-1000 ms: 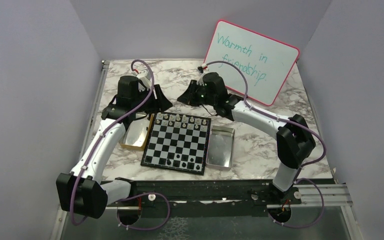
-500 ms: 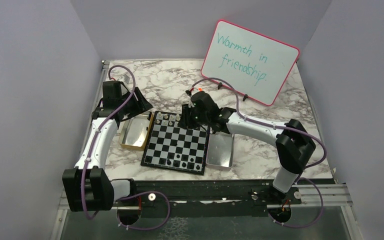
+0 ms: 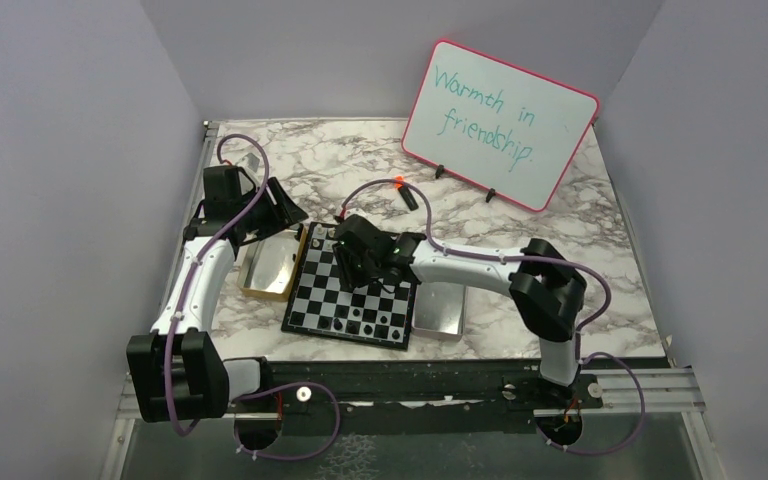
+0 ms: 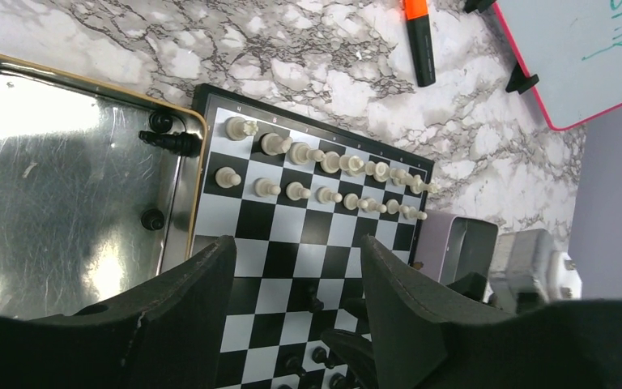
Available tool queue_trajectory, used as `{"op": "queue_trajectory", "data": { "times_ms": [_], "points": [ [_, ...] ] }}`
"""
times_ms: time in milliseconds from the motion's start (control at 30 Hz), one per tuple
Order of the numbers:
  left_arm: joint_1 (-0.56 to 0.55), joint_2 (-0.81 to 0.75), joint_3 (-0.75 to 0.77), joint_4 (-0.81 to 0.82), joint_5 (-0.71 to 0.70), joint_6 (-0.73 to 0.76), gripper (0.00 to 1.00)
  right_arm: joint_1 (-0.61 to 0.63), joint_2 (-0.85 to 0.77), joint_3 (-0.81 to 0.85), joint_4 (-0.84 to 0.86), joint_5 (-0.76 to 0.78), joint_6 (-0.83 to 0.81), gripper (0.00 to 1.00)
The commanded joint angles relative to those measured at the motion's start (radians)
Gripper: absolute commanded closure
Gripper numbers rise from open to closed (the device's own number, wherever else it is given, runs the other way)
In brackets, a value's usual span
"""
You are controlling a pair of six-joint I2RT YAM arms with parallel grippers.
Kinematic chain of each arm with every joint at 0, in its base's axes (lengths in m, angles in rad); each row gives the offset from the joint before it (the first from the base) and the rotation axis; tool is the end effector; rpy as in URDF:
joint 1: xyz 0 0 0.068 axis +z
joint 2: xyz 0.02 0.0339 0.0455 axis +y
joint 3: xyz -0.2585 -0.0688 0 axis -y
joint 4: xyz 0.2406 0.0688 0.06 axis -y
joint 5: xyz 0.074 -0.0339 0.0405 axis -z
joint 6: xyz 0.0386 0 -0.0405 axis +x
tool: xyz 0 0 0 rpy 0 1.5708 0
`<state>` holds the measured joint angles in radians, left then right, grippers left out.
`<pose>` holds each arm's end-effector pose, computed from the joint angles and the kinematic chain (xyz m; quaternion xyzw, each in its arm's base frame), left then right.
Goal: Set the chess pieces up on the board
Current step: Pick up the chess piece from the chessboard.
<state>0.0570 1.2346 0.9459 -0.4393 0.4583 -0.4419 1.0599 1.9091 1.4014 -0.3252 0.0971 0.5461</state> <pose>0.2641 -0.0020 0.2743 -0.1293 0.8841 -0.2796 0.3513 0.2090 0.3653 0.2096 -0.2198 0.9055 0.2277 0.2827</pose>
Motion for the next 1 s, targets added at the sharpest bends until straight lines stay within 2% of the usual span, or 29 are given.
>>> {"op": "queue_trajectory", "data": {
  "times_ms": [0,733,967],
  "points": [
    [0.006,-0.005,-0.015,0.037,0.045,-0.006,0.41,0.024,0.052,0.062,-0.085,0.106,-0.021,0.59],
    [0.006,-0.014,-0.025,0.043,0.067,-0.021,0.41,0.029,0.13,0.093,-0.069,0.084,-0.035,0.63],
    [0.005,-0.01,-0.034,0.044,0.083,-0.023,0.41,0.036,0.143,0.094,-0.072,0.087,-0.044,0.7]
  ]
}}
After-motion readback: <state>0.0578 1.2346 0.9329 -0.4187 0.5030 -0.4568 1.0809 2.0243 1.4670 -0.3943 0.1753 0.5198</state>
